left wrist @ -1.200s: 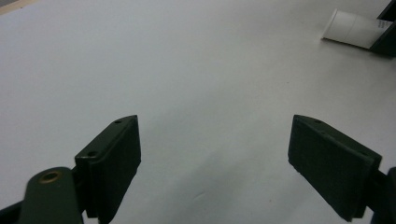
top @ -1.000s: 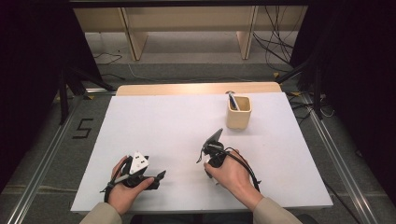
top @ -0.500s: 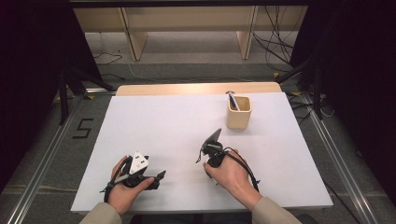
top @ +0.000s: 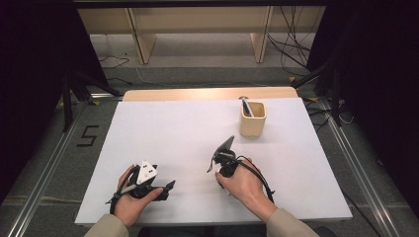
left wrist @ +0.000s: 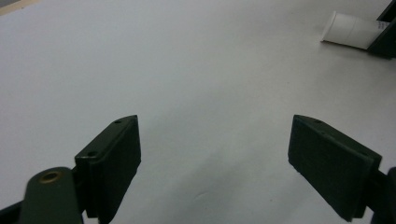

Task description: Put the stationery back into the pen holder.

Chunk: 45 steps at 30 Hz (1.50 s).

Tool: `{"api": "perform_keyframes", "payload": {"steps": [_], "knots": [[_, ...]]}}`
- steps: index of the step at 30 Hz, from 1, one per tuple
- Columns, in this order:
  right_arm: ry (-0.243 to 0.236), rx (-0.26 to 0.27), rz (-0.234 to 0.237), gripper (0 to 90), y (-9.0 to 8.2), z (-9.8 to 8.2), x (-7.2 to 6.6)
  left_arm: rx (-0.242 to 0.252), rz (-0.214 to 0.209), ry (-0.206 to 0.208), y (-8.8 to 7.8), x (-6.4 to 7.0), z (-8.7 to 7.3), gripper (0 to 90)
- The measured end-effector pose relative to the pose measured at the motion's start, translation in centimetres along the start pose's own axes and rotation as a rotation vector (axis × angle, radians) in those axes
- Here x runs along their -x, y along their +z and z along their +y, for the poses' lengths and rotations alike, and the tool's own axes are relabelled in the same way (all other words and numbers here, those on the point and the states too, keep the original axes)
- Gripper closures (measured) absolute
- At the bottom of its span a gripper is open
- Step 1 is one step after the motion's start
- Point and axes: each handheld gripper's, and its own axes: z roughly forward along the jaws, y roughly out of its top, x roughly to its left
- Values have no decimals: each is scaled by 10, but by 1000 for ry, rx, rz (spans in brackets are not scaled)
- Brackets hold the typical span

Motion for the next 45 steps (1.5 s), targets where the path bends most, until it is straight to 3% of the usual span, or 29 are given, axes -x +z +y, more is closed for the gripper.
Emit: {"api": "perform_keyframes", "payload": {"steps": [20, 32, 45], "knots": [[-12, 15, 20, 705, -3, -1, 3, -1, 1, 0, -1, -1, 0, 169], [-41, 117, 22, 706, -15, -5, 20, -1, 0, -3, 0, 0, 0, 169], [-86, 265, -13, 706, -25, -16, 59, -3, 3, -2, 0, 0, -1, 169]]}}
